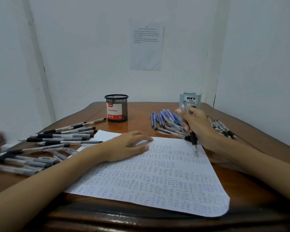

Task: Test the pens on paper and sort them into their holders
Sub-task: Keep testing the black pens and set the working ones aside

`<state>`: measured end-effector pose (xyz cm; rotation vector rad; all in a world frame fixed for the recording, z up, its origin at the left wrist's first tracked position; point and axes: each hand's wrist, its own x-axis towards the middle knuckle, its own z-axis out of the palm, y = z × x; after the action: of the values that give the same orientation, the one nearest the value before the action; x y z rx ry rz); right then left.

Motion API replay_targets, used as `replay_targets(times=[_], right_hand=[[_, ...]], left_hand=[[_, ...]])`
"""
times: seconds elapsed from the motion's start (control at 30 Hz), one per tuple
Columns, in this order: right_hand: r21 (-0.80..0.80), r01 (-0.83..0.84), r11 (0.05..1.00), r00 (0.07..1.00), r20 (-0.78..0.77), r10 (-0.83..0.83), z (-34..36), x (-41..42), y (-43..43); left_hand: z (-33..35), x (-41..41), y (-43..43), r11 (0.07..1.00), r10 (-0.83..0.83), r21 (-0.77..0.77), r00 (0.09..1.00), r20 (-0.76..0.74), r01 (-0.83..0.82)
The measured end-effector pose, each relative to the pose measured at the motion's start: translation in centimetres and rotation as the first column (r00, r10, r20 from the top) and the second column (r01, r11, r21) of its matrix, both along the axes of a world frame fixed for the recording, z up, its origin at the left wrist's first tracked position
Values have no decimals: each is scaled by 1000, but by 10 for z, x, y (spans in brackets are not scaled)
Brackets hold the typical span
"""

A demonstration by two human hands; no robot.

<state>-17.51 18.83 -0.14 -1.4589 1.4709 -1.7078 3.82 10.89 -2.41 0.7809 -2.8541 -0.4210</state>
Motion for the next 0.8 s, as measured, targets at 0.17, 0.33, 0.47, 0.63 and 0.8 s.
replay_targets(times=[0.17,0.33,0.47,0.63,0.8], right_hand=[[107,-95,990,989,123,82,5,5,2],[130,-118,984,980,176,95,12,6,5],[139,-127,982,983,149,106,9,6,6],[143,-149,979,983,125,131,9,7,10],[115,188,976,980,-86,-179,26,-15,8]], left_hand=[[1,0,0,1000,5,13,1000,-2,-5],[1,0,0,1000,3,4,1000,4,-3],[1,0,0,1000,5,10,1000,4,-5],[1,-1,0,1000,2,12,1000,-2,-2],[0,-1,-2,1000,2,8,1000,-1,-2]])
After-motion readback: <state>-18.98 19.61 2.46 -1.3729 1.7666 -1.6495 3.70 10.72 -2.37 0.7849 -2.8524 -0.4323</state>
